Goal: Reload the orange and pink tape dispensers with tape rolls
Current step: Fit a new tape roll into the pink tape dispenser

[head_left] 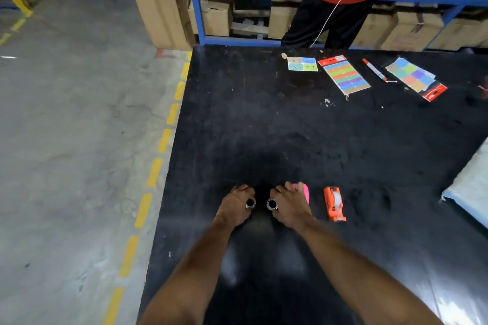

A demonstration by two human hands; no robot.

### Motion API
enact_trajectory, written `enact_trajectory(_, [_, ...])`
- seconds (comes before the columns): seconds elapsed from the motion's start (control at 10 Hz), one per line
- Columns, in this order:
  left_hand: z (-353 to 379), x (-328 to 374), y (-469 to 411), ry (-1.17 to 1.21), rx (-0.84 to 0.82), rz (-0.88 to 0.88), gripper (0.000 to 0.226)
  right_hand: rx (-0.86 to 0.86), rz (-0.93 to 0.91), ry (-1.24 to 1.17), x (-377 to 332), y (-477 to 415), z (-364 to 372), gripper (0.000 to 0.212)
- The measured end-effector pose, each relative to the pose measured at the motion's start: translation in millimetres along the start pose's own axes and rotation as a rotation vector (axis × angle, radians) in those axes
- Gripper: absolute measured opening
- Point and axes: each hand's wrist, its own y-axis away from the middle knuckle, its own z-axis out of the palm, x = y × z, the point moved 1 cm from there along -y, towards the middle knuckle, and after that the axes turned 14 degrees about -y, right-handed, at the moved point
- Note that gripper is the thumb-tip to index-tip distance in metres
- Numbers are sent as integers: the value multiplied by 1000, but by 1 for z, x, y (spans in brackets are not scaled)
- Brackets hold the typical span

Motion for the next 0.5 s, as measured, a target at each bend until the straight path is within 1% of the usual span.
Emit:
enact_trajectory(0.1, [5,-3,-5,5,-16,3,33,5,2,-3,0,-3,-1,41])
enact_trajectory(0.2, [7,-6,-7,15,-42,7,41,-15,-2,2,-1,-5,-3,42])
enact_trajectory(0.3, [4,-6,-6,-2,-132,8,76,-48,5,-16,1,-5,-6,55])
enact_trajectory(0.4, [-8,-2,1,-81,-180,19,93,-10,-13,-46,5,7,-12,59])
enact_trajectory(0.5, [-18,1,8,-138,-141,41,84,91,-5,-65,8,17,-16,53])
